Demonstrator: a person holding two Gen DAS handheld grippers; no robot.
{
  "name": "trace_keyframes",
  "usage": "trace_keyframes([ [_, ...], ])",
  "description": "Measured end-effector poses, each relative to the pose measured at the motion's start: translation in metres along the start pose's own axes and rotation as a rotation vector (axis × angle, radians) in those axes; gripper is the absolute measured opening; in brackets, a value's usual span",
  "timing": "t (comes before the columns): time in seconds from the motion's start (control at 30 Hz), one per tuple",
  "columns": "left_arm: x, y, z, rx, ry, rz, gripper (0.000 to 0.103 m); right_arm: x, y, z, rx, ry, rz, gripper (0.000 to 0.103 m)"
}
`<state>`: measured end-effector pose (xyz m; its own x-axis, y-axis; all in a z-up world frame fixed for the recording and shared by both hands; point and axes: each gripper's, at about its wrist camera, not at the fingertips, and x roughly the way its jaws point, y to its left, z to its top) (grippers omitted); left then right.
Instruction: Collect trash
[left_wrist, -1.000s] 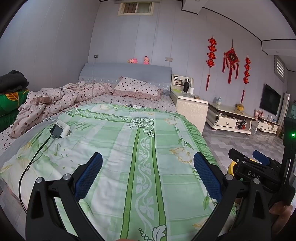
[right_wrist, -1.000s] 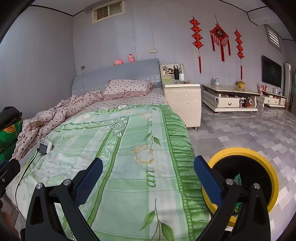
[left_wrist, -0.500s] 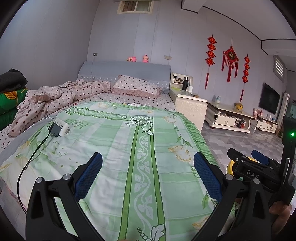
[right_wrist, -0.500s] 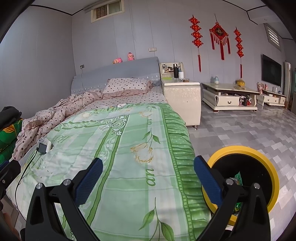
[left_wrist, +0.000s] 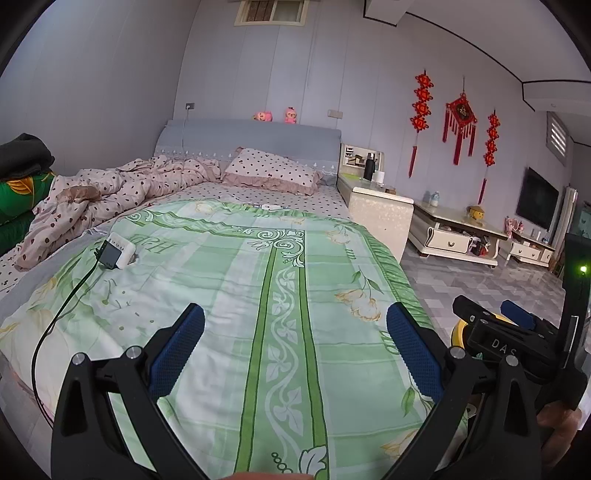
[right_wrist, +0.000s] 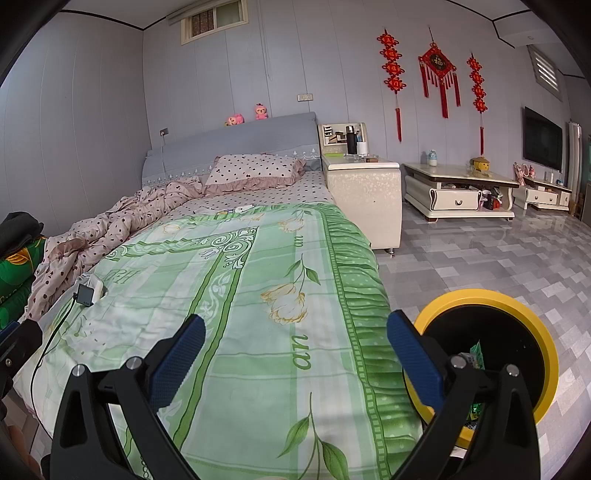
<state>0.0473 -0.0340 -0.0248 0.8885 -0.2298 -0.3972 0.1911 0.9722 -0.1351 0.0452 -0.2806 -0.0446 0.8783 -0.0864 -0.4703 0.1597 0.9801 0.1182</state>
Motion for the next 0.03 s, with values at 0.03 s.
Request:
trace_keyframes([
  [0.03,-0.0002,0.0004,0.0008,-0.001,0.000,0.000,0.095,0.0007,-0.0005,-0.0001,0.000,0.001,0.000,0.095],
])
